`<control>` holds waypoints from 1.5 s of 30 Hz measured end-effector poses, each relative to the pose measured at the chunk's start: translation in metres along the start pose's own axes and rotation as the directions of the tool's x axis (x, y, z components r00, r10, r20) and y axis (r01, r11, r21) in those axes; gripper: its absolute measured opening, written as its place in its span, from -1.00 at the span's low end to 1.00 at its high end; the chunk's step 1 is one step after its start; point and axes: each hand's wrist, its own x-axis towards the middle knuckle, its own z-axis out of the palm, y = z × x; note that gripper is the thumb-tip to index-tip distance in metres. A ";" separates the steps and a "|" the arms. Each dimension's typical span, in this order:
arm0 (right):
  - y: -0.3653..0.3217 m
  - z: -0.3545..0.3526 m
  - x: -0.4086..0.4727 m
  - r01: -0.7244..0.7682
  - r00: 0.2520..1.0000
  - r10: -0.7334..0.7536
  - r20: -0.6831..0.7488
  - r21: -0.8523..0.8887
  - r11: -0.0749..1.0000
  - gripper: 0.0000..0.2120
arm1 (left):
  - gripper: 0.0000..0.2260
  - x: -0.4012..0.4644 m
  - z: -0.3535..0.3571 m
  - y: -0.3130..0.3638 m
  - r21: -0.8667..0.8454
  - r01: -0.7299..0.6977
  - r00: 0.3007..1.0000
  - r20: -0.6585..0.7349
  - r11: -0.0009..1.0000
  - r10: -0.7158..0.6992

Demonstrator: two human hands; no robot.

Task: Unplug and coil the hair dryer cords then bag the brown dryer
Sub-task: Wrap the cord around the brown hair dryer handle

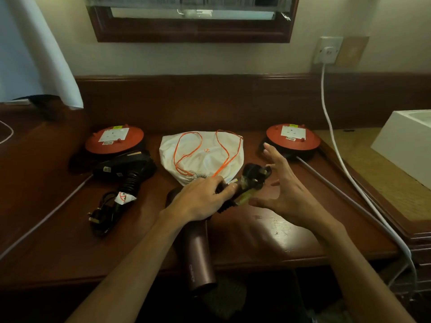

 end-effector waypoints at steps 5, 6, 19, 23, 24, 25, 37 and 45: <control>0.016 -0.003 -0.007 0.128 0.984 -0.100 0.147 -0.196 0.972 -0.30 | -0.58 0.002 0.003 0.013 0.232 -0.066 0.996 0.076 0.971 0.050; 0.021 -0.003 -0.009 0.125 0.986 -0.099 0.135 -0.194 0.973 -0.33 | -0.54 0.001 0.005 0.016 0.298 -0.083 0.995 0.072 0.951 0.064; 0.012 -0.008 -0.001 -0.071 0.891 0.209 0.404 -0.331 0.941 -0.20 | -0.26 -0.088 0.030 0.005 -0.085 0.317 0.866 -0.379 0.945 -0.325; -0.004 0.014 0.012 -0.038 0.841 0.208 0.500 -0.329 0.944 -0.19 | -0.25 -0.077 0.031 -0.004 -0.215 0.250 0.896 -0.319 0.944 -0.310; -0.005 0.020 0.011 -0.017 0.844 0.210 0.493 -0.367 0.930 -0.24 | -0.25 -0.073 0.028 -0.008 -0.216 0.250 0.907 -0.291 0.944 -0.306; -0.005 0.025 0.010 0.000 0.860 0.205 0.468 -0.402 0.916 -0.30 | -0.25 -0.069 0.025 -0.012 -0.213 0.241 0.920 -0.261 0.947 -0.293; -0.013 0.034 0.003 -0.037 0.860 0.228 0.457 -0.389 0.921 -0.35 | -0.19 -0.058 0.021 -0.016 0.029 0.351 0.916 -0.215 0.936 -0.337; -0.022 0.049 -0.013 0.018 0.901 0.155 0.406 -0.390 0.921 -0.17 | -0.21 -0.049 0.038 -0.016 0.078 0.189 0.955 -0.245 0.979 -0.165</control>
